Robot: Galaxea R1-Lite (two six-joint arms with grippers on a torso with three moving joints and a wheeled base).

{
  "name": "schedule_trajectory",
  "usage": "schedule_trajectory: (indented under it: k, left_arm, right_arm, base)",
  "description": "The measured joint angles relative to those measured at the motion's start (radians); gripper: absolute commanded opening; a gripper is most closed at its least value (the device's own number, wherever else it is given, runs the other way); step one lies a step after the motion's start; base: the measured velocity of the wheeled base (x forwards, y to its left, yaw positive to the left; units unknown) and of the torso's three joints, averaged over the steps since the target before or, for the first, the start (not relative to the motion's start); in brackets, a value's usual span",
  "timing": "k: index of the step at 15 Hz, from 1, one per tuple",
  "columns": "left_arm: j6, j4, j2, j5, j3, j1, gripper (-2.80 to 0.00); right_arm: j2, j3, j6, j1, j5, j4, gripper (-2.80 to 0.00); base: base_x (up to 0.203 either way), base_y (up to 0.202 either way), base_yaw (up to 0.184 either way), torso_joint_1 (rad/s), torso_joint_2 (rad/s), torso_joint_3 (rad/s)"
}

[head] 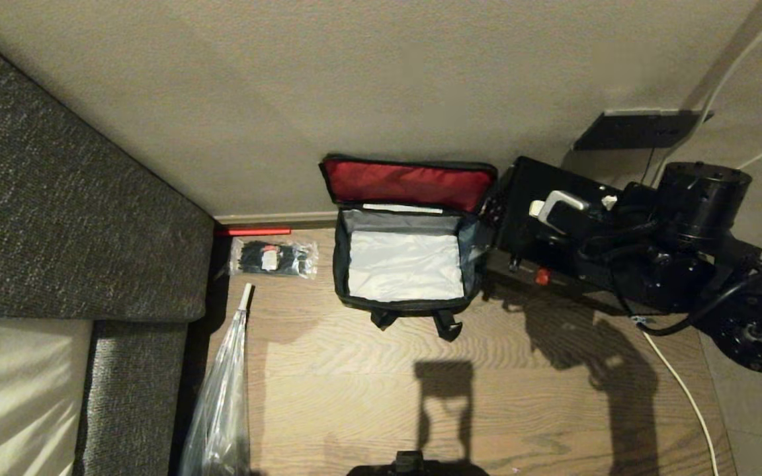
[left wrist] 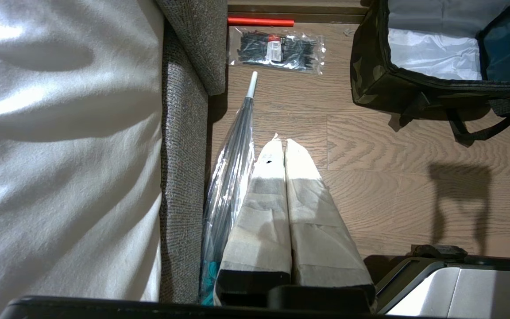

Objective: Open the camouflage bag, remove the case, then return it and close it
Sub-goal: Place the black box back

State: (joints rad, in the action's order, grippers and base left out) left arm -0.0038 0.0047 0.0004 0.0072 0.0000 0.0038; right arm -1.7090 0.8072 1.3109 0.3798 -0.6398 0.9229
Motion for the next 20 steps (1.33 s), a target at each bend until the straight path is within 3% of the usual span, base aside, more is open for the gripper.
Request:
schedule_trajectory:
  k: [7, 14, 20]
  left_arm:
    - [0.000, 0.000, 0.000, 0.000, 0.000, 0.000, -2.80]
    - [0.000, 0.000, 0.000, 0.000, 0.000, 0.000, -2.80]
    - [0.000, 0.000, 0.000, 0.000, 0.000, 0.000, -2.80]
  right_arm:
    - [0.129, -0.012, -0.006, 0.101, -0.034, -0.181, -2.80]
    - [0.067, 0.048, -0.042, 0.116, -0.040, -0.049, -2.80]
    - [0.111, 0.023, -0.048, 0.115, -0.044, -0.155, -2.80]
  base:
    - [0.000, 0.000, 0.000, 0.000, 0.00, 0.000]
    - [0.000, 0.000, 0.000, 0.000, 0.00, 0.000]
    - [0.000, 0.000, 0.000, 0.000, 0.00, 0.000]
